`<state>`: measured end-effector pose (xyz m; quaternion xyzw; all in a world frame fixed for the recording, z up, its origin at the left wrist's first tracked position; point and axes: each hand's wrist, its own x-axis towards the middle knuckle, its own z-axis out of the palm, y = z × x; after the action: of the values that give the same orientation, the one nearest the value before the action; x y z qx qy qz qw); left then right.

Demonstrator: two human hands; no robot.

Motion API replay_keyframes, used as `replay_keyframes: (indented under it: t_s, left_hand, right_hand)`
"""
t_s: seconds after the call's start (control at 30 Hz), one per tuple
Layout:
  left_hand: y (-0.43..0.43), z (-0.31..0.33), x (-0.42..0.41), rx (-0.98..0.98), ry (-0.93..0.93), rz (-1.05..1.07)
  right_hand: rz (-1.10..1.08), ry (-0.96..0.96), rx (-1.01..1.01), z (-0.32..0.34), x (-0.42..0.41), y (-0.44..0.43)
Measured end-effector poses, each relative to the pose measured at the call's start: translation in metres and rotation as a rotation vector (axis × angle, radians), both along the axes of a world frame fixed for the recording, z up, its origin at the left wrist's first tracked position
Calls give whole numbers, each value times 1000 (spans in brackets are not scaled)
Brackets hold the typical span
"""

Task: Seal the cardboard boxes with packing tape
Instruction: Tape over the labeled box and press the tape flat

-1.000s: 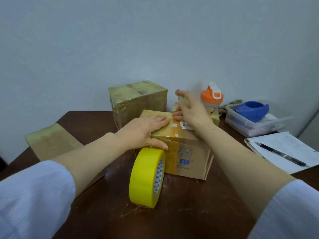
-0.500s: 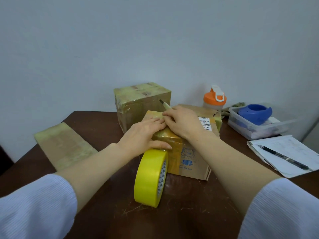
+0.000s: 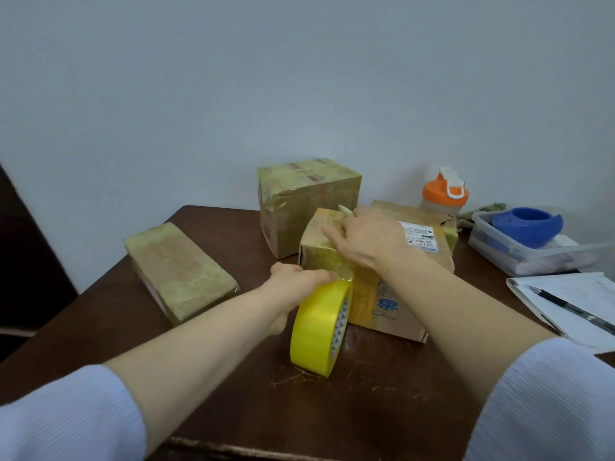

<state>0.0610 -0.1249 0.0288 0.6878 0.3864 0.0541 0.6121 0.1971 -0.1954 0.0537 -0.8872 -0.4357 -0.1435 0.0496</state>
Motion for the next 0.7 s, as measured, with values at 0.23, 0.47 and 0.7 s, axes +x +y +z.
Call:
replay_keyframes:
  t_s: [0.23, 0.47, 0.7]
  left_hand:
    - [-12, -4, 11, -231, -135, -19]
    - [-9, -1, -2, -275, -2, -127]
    - [-10, 0, 3, -298, -29, -184]
  right_hand:
    - [-49, 35, 97, -9, -4, 0]
    - [-55, 13, 86, -8, 2, 3]
    - [59, 344, 398, 2, 14, -13]
